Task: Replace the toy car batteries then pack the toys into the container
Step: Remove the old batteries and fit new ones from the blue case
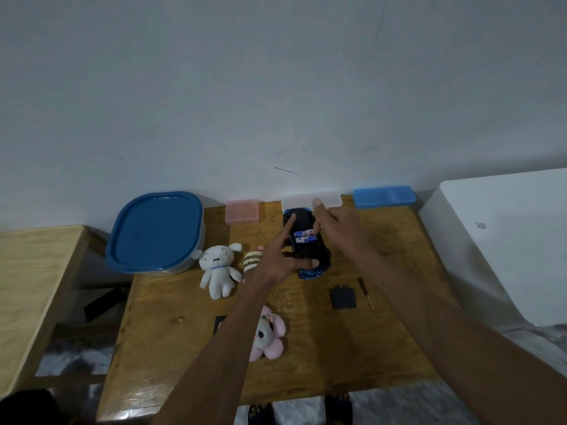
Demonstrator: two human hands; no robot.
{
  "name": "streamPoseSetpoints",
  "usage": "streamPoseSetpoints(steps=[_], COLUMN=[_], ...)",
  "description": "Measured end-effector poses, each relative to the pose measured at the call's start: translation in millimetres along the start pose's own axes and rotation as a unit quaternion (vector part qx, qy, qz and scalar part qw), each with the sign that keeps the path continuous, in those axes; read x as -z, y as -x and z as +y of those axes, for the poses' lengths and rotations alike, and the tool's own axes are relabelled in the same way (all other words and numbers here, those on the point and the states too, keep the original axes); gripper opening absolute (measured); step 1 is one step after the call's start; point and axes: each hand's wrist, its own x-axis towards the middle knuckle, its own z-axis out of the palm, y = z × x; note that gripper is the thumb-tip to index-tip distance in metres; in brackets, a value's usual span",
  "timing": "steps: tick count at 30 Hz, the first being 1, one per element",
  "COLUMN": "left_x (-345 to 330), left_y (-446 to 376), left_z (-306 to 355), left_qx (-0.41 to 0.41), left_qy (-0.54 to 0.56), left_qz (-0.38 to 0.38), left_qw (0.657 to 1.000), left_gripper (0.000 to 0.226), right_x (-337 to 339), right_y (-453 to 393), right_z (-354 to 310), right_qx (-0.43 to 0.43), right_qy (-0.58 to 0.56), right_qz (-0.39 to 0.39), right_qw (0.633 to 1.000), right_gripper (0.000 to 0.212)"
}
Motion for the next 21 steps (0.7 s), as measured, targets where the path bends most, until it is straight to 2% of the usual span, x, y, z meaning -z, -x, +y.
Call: streamPoseSetpoints(steps=[2, 6, 11, 21], left_x=[-1.6, -1.7, 2.8, 6.6], left_y=[0.2, 1.0, 0.8, 2.6], left_z=[-1.3, -0.7, 3.6, 7.2], left_qx=[0.006, 0.003, -0.019, -0.027], left_qy=[0.008, 0.020, 0.035, 0.024], left_qz=[0.005, 0.010, 0.025, 0.026], left_qw=[1.000, 1.000, 0.999, 0.999], left_gripper=[0.114, 0.114, 0.114, 0.113], right_x=[0.1, -0.2, -0.8, -13.1], right_y=[-4.3, -10.2, -5.5, 2.4], right_z=[-3.1, -8.1, -3.8, 2.7], right_qx=[-0.041, -0.059, -0.006, 0.003], right_qy=[-0.057, -0.101, -0.079, -0.113], right_qz=[-0.011, -0.030, -0.051, 0.064], right_qw=[0.997, 0.993, 0.996, 0.992], right_gripper=[0.057, 0.031, 0.022, 0.015])
